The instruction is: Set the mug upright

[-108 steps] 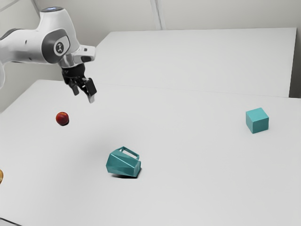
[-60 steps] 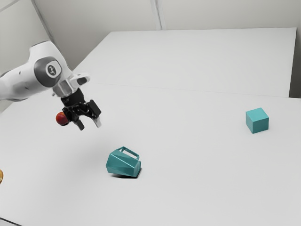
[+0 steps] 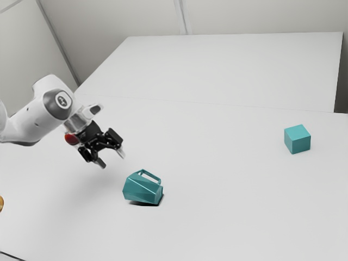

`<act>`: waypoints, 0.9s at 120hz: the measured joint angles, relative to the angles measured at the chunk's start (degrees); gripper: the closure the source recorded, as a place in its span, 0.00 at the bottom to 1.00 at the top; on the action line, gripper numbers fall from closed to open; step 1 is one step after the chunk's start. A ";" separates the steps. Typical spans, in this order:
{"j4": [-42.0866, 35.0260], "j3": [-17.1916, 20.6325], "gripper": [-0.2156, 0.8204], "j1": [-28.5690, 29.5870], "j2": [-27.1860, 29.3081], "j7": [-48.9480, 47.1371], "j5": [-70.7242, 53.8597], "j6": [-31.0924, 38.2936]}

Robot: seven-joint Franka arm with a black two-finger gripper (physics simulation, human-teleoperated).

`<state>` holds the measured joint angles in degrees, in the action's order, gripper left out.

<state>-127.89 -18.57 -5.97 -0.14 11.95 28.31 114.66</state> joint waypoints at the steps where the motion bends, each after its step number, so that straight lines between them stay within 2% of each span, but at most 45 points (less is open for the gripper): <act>1: -0.05 -0.07 0.21 -0.12 -0.10 0.01 0.28 0.07; 40: -1.22 -1.05 0.21 -5.01 -3.78 2.32 10.26 1.37; 108: -5.99 -2.91 0.21 -5.22 -3.57 6.60 19.49 0.50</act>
<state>-133.88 -21.48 -11.19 -3.71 18.54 47.80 115.16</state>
